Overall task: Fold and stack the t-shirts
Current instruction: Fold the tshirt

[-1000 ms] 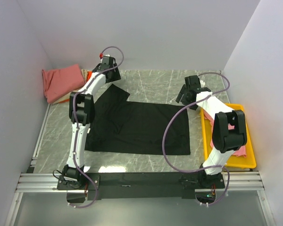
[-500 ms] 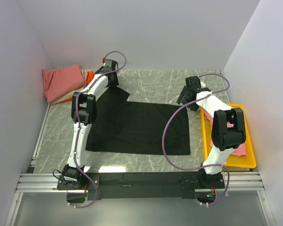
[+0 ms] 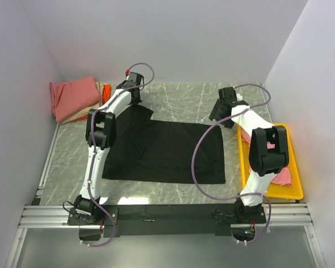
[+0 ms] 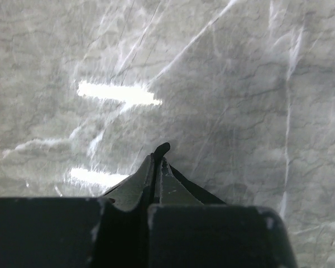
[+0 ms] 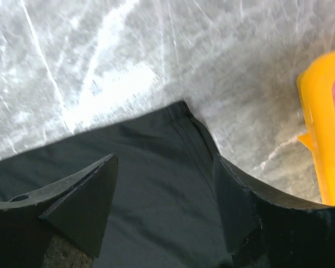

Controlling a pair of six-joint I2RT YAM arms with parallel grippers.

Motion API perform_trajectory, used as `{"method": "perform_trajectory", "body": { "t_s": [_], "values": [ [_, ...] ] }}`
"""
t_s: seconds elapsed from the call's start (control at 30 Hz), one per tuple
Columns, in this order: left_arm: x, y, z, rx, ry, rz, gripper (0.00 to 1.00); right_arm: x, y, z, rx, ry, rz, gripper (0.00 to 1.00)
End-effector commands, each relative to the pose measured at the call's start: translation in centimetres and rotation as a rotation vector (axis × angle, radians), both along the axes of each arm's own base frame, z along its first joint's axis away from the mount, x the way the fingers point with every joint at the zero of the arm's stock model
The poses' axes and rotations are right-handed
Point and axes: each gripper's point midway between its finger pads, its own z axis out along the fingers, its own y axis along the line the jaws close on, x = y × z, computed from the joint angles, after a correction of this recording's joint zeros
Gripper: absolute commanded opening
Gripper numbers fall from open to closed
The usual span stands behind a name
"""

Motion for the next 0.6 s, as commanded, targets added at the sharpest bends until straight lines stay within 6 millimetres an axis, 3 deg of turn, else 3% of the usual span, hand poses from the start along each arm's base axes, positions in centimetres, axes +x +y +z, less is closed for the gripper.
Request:
{"method": "perform_trajectory", "body": {
  "t_s": [0.0,0.27,0.57],
  "values": [
    [-0.9,0.4,2.7,0.012,-0.013,-0.009,0.0,1.7,0.1,0.6,-0.034,-0.019,-0.01,0.75],
    [-0.8,0.2,5.5,-0.005,-0.08,-0.012,0.0,2.1,0.2,-1.2,-0.07,0.049,-0.042,0.71],
    [-1.6,0.1,6.8,-0.032,-0.115,-0.033,0.0,2.1,-0.5,-4.2,-0.117,0.141,-0.077,0.67]
  ]
}}
